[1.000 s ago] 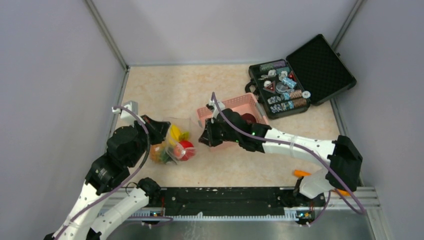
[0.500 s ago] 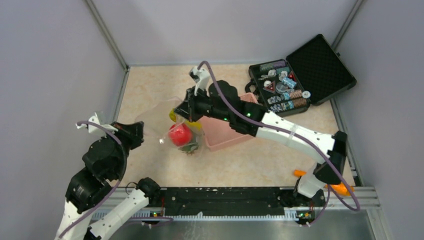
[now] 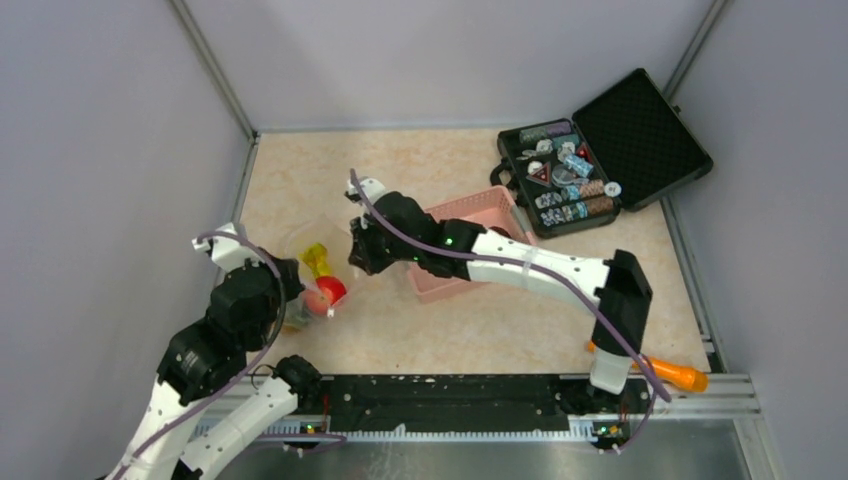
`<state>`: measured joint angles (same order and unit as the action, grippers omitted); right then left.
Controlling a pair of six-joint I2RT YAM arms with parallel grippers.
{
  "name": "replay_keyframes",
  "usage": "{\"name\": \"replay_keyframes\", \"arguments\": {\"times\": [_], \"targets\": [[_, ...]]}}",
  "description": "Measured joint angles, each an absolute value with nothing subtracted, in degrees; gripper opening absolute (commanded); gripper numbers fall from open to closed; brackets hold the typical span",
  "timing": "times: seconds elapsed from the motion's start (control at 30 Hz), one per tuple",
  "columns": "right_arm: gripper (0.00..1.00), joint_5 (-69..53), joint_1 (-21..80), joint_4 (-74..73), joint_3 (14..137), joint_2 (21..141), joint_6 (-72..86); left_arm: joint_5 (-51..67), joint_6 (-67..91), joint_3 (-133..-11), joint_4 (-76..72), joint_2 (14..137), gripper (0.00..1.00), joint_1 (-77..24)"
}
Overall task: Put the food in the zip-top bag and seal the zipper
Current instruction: Adjust the zipper food storage bag at the center of the board.
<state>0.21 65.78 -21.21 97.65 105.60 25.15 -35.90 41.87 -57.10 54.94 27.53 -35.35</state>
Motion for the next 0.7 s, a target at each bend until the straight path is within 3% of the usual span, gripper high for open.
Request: {"name": "replay_keyframes", "arguments": {"times": [0.13, 0.33, 0.57, 0.7], "targets": [[0.0, 0.75, 66.0, -17.43, 90.37, 96.86, 25.74, -35.92, 41.6, -57.8, 54.96, 25.54, 0.0, -35.35], [0.0, -1.78, 66.0, -9.78, 90.87, 88.75, 25.67, -35.83, 41.63, -59.46, 54.78, 25.26, 0.0, -35.35], [0.0, -1.69, 65.98, -18.68, 106.37, 101.84, 25.52, -35.66, 41.87, -58.43, 55.16, 25.39, 0.0, -35.33], [0.0, -1.63, 65.98, -24.21, 107.11, 108.71, 25.67, -35.35, 41.89, -56.42, 56.27, 26.7, 0.0, -35.33]]}}
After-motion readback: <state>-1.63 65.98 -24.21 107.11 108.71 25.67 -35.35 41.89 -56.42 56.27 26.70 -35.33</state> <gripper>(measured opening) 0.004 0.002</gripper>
